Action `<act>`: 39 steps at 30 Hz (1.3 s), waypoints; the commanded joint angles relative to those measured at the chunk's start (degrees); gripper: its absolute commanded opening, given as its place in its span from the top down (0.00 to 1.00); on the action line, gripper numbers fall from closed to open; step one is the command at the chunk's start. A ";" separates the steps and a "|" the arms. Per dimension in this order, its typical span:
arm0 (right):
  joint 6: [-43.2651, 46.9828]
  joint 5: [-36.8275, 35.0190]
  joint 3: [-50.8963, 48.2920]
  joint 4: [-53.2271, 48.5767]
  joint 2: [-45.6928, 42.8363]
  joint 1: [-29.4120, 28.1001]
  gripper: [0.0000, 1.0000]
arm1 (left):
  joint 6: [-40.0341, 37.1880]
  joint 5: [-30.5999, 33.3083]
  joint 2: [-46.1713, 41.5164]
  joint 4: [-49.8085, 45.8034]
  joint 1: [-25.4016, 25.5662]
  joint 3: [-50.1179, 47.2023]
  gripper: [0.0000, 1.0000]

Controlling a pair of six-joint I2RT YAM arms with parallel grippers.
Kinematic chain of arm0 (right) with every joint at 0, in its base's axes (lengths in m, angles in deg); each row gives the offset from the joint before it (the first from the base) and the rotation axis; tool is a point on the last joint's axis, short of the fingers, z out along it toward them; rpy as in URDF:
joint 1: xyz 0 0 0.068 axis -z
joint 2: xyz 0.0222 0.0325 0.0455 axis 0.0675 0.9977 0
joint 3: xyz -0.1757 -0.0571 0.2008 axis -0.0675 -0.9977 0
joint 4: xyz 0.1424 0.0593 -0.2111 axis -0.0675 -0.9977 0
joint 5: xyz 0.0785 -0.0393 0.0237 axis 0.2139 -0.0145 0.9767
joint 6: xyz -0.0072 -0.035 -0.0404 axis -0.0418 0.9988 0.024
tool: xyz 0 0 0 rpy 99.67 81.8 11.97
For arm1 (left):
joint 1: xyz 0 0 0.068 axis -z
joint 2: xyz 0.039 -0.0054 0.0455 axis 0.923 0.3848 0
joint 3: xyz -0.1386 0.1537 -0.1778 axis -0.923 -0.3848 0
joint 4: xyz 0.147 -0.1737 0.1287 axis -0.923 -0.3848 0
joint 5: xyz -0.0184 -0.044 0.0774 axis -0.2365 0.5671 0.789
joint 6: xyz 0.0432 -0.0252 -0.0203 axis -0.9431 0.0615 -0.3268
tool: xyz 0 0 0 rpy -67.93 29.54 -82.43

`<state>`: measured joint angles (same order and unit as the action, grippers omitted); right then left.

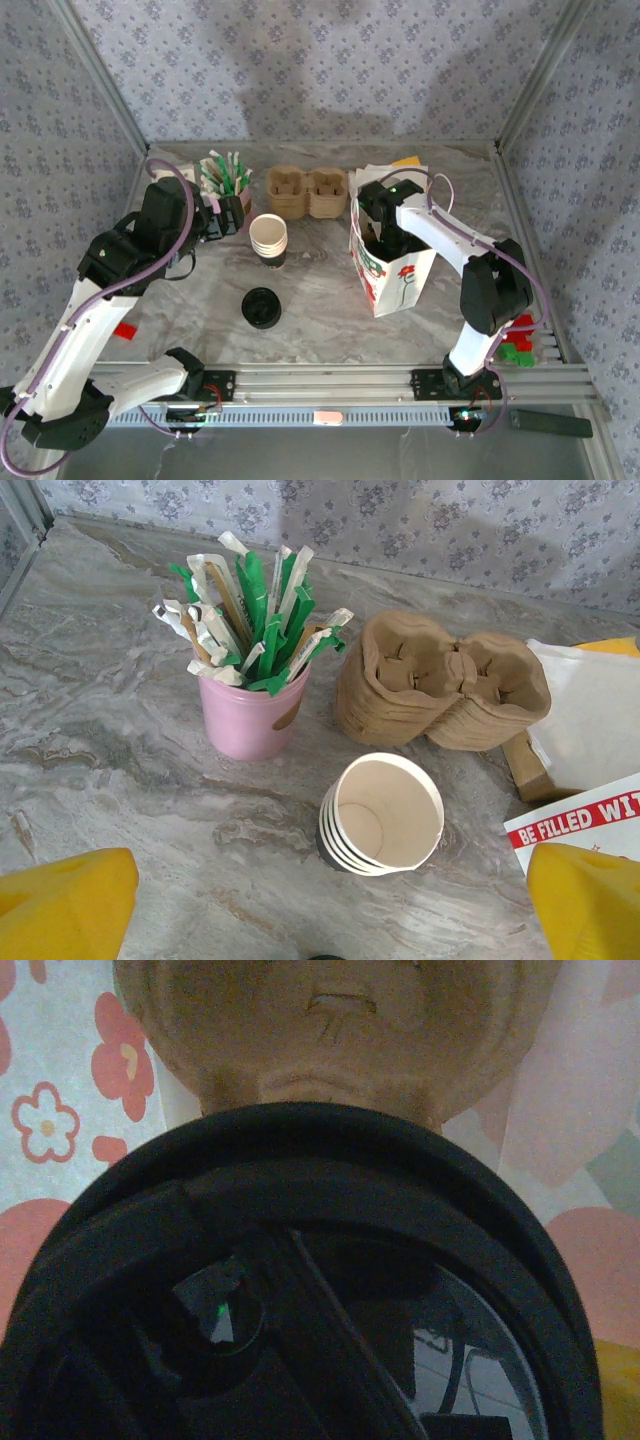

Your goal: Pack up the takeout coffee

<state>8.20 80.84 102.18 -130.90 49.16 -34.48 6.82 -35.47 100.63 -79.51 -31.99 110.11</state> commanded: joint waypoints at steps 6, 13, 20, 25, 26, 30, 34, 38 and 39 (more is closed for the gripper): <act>0.10 -1.14 -0.88 -2.11 -1.50 0.56 0.00 | -0.15 1.43 -0.21 -0.58 0.57 1.62 0.00; 0.18 -1.45 -0.49 -2.66 -2.03 0.57 0.00 | -0.24 1.50 -0.30 -0.67 0.61 1.87 0.00; -0.01 -1.38 -0.14 -2.94 -2.60 0.56 0.00 | -0.24 1.19 -0.11 -0.45 0.79 2.07 0.00; -0.02 -1.41 0.05 -2.88 -2.43 0.55 0.00 | -0.41 1.24 0.31 -0.54 1.09 2.65 0.00; 0.12 -1.52 0.10 -2.91 -2.34 0.61 0.00 | -0.41 1.31 0.40 -0.56 1.10 2.86 0.00; 0.07 -1.56 0.35 -3.15 -2.58 0.55 0.00 | -0.41 1.51 0.41 -0.72 1.40 2.96 0.00; 0.12 -1.77 0.74 -3.56 -2.85 0.63 0.00 | -0.41 1.59 0.50 -0.63 1.56 2.83 0.00; 0.11 -2.01 1.37 -4.15 -3.26 0.55 0.00 | -0.41 1.60 0.76 -0.32 1.71 2.94 0.00; 0.17 -2.03 1.45 -4.19 -3.42 0.60 0.00 | -0.41 1.60 0.84 -0.28 1.79 2.90 0.00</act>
<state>8.20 80.06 102.21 -132.30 47.74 -34.22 6.82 -35.06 101.07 -79.51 -30.81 111.25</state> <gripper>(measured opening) 0.998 0.995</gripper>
